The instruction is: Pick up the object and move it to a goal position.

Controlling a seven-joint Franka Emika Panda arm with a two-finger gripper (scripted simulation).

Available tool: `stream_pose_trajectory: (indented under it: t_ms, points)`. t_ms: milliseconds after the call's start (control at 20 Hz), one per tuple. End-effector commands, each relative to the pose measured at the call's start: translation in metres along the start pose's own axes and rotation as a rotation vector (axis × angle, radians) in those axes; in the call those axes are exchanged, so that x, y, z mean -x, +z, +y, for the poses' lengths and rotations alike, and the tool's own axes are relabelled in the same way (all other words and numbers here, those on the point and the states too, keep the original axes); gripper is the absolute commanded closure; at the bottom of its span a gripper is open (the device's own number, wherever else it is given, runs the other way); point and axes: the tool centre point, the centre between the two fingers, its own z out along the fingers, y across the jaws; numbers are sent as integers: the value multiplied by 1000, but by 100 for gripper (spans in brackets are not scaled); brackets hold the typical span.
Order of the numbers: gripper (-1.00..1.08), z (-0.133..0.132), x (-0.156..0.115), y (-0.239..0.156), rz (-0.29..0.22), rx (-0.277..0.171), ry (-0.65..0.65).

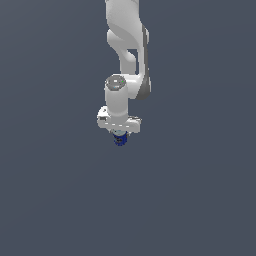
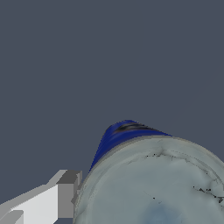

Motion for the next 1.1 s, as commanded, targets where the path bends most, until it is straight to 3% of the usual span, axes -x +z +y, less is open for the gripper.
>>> stream_pose_trajectory:
  t_ms: [0, 650, 1050]
  points:
    - [108, 0, -1, 1, 1, 0, 0]
    - [108, -2, -2, -1, 9, -1, 2]
    - [108, -18, -27, -19, 107, -1, 25]
